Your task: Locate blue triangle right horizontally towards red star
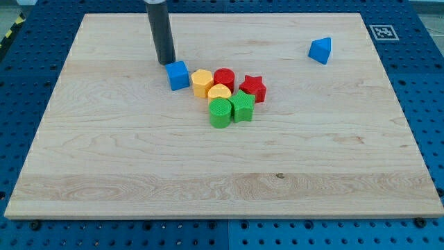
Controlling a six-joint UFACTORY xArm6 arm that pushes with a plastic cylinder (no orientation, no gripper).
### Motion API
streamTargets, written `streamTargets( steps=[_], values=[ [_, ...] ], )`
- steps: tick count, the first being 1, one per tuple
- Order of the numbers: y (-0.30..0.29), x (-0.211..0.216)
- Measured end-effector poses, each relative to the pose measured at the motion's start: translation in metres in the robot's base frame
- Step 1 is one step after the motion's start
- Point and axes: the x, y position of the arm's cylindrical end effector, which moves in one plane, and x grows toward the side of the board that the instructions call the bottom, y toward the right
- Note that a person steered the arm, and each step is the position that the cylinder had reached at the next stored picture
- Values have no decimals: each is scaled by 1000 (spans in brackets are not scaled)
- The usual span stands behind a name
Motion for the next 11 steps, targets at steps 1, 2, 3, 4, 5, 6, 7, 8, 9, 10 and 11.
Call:
streamTargets(
  steps=[1,2,3,4,5,6,7,8,9,10,11],
  values=[
    [8,22],
    [8,23],
    [4,32],
    [-9,34],
    [-24,52],
    [-18,57],
    [-17,40],
    [-7,47],
    [-7,47],
    [4,47],
    [4,47]
  ],
)
